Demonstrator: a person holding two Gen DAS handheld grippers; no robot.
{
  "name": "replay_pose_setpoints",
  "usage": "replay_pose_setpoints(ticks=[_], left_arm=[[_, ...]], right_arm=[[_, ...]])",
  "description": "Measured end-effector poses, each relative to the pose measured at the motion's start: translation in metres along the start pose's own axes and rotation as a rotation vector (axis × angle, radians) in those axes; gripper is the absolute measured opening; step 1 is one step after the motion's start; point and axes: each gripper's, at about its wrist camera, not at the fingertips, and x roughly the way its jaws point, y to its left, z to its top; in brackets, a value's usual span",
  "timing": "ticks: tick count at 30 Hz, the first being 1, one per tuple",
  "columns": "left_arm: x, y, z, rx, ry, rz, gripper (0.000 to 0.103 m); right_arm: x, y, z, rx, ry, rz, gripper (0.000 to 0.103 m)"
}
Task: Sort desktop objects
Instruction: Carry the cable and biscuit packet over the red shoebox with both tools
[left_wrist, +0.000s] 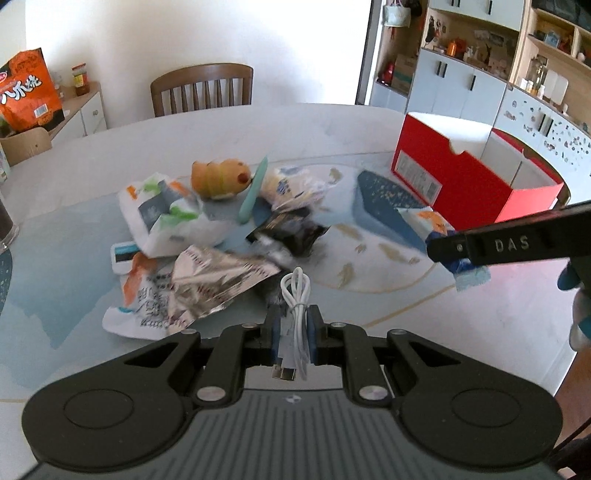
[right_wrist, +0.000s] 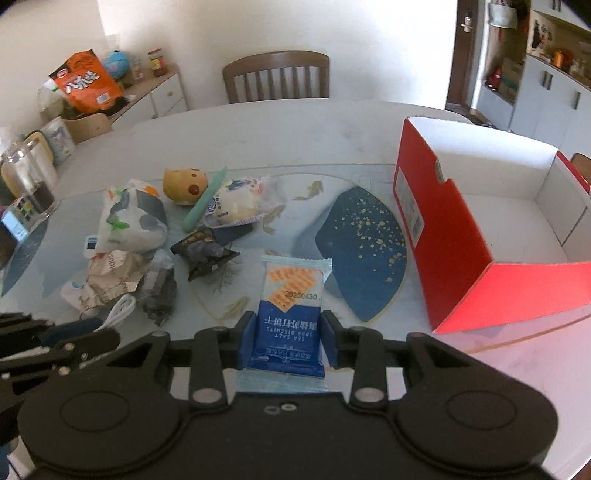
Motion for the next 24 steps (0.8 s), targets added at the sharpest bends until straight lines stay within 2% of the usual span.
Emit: replay_pose_setpoints(ticks=[13, 24], left_arm=[[-0.015, -0.027, 0.039, 0.009, -0.022, 0.011, 0.014], [-0.016, -0.061, 0.077, 0.081, -0.045, -0.029, 0.014]], right_arm=[[-0.039, -0.033, 0.024, -0.007, -0.03, 0.06, 0.036], [-0.064, -0.07, 0.041, 0.043, -0.072, 0.038, 0.036]])
